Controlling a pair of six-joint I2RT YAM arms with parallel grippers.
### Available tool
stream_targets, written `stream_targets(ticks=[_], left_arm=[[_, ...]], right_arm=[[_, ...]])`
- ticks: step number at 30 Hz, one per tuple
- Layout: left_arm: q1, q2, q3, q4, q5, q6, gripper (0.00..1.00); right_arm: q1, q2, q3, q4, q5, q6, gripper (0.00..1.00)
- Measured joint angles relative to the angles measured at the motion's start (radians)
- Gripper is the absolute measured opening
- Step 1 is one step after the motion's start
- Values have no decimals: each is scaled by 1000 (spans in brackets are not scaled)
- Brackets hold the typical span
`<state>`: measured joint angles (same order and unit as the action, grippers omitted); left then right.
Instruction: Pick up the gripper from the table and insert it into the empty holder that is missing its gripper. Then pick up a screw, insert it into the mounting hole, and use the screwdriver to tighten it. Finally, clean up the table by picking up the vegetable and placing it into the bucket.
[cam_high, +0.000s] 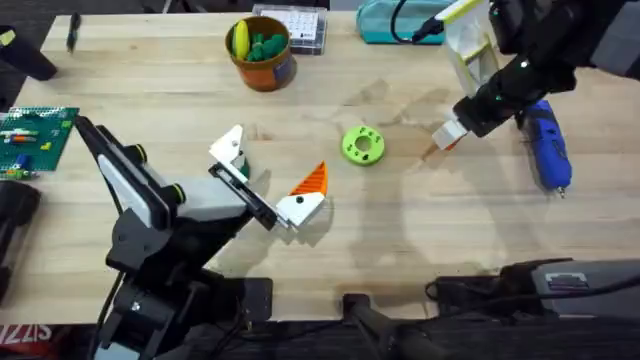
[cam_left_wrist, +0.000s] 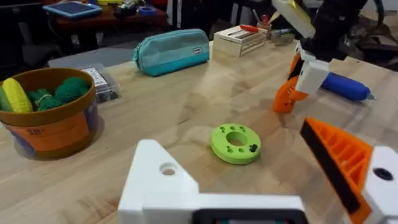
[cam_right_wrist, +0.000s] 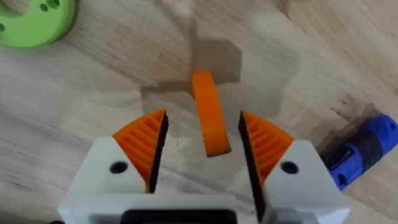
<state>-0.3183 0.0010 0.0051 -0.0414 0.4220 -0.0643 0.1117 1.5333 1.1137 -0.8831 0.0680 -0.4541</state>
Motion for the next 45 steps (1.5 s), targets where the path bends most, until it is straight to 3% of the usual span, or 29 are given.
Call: stream_targets(ticks=[8,19,24,25,33,38,45], left_arm=[[0,0,0,0,0,0,987],[0,0,0,0,0,0,987],[0,0,0,0,0,0,987],[0,0,0,0,0,0,987],[0,0,0,0,0,0,987],[0,0,0,0,0,0,987],[0,0,0,0,0,0,987]], right_arm=[[-32,0,0,0,-6,0,680],[-32,0,0,-2,-10,-3,458],[-32,0,0,-1,-10,-5,274],[-32,0,0,1,-13,-7,32],[-32,-17,0,-1,-13,0,20],[-32,-139,0,-2,-30,25,20],[-34,-322,1,1,-306,62,19]])
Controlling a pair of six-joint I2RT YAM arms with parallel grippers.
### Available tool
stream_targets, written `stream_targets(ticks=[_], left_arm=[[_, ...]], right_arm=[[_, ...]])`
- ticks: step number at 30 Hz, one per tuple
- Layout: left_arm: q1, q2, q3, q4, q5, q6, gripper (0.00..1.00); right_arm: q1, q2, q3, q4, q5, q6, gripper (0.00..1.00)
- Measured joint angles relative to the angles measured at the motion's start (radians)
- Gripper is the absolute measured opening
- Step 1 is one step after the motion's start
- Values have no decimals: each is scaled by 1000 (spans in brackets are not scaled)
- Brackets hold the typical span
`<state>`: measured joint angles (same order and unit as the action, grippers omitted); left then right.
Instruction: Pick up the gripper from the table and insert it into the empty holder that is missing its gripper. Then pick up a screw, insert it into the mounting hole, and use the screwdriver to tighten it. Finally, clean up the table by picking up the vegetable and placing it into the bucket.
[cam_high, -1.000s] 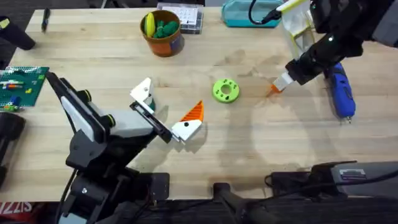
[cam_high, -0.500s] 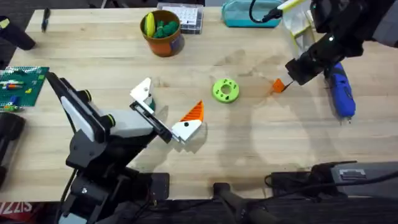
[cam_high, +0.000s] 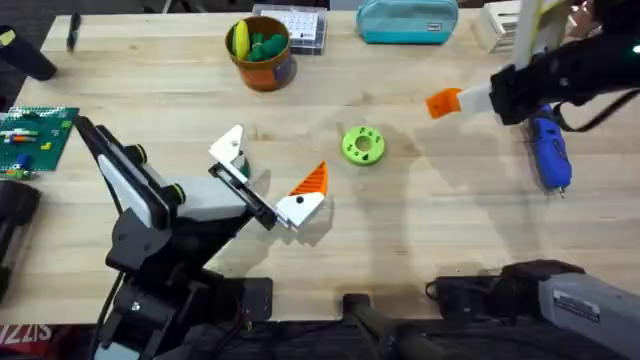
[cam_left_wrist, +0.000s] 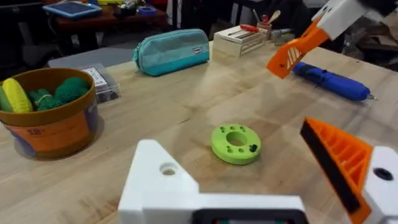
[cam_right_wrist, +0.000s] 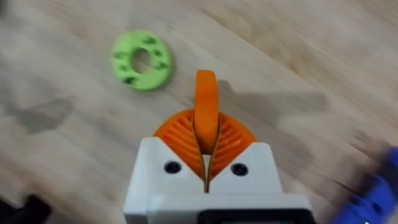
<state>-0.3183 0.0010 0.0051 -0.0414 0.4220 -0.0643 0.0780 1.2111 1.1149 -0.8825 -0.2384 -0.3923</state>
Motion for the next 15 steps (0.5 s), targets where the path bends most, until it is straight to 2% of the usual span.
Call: stream_targets(ticks=[7,11,15], left_arm=[[0,0,0,0,0,0,987],[0,0,0,0,0,0,987],[0,0,0,0,0,0,987]], right_arm=[[0,-9,0,43,-272,115,19],[1,46,1,113,-471,222,19],[15,139,1,117,-681,293,19]])
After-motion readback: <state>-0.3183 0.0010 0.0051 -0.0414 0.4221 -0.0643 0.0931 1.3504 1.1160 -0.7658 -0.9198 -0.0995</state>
